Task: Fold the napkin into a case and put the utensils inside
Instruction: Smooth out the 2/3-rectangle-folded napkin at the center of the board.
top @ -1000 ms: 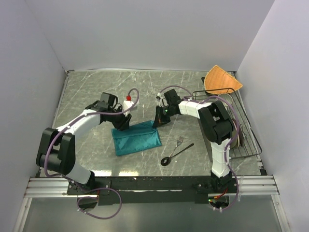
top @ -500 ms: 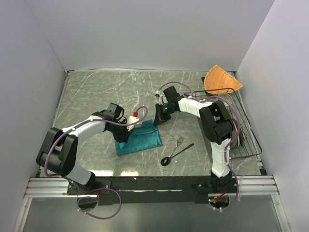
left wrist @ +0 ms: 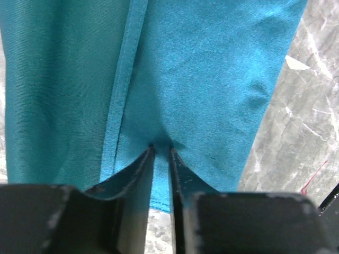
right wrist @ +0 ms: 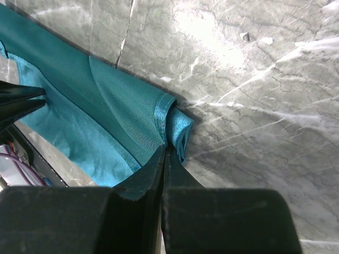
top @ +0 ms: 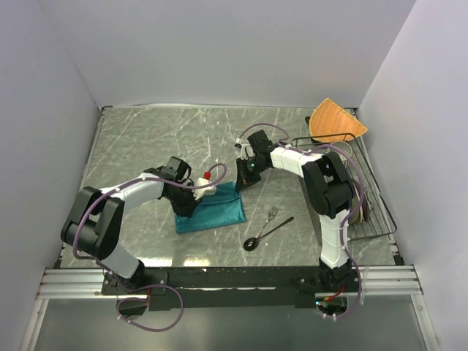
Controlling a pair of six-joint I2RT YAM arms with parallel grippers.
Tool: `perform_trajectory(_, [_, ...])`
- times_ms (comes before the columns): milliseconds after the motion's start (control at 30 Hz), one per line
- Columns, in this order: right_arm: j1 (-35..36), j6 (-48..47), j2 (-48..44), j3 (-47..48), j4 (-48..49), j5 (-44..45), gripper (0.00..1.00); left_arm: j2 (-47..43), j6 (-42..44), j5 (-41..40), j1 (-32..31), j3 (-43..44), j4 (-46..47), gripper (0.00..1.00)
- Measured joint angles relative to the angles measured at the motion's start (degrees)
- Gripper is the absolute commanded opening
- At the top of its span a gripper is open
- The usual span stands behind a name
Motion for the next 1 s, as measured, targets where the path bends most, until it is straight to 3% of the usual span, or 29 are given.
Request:
perform_trajectory(100, [0.0, -0.02, 0.0, 0.0, 0.02, 0.0, 0.0, -0.87, -0.92, 0.28, 0.0, 0.0, -0.15, 0.36])
perform_trajectory(300, [0.0, 0.0, 0.0, 0.0, 0.02, -0.07, 0.09, -3.91, -3.78, -0.11, -0.04, 2.49, 1.2, 0.43])
perform_trajectory(500, [0.0, 0.37, 0.0, 0.68, -0.15, -0.39, 0.19, -2.82, -4.5, -2.47, -0.39, 3.67, 5.75, 0.43])
perform_trajectory(667, [0.0, 1.38, -0.37, 1.05, -0.17, -0.9, 0.34, 1.36, -4.48, -4.07, -0.92, 3.69, 6.86, 0.41])
perform_trajectory(1000, [0.02, 4.17, -2.12, 1.05, -0.83, -2.23, 0.38, 2.71, -4.72, -5.05, -1.99, 3.52, 8.28, 0.41])
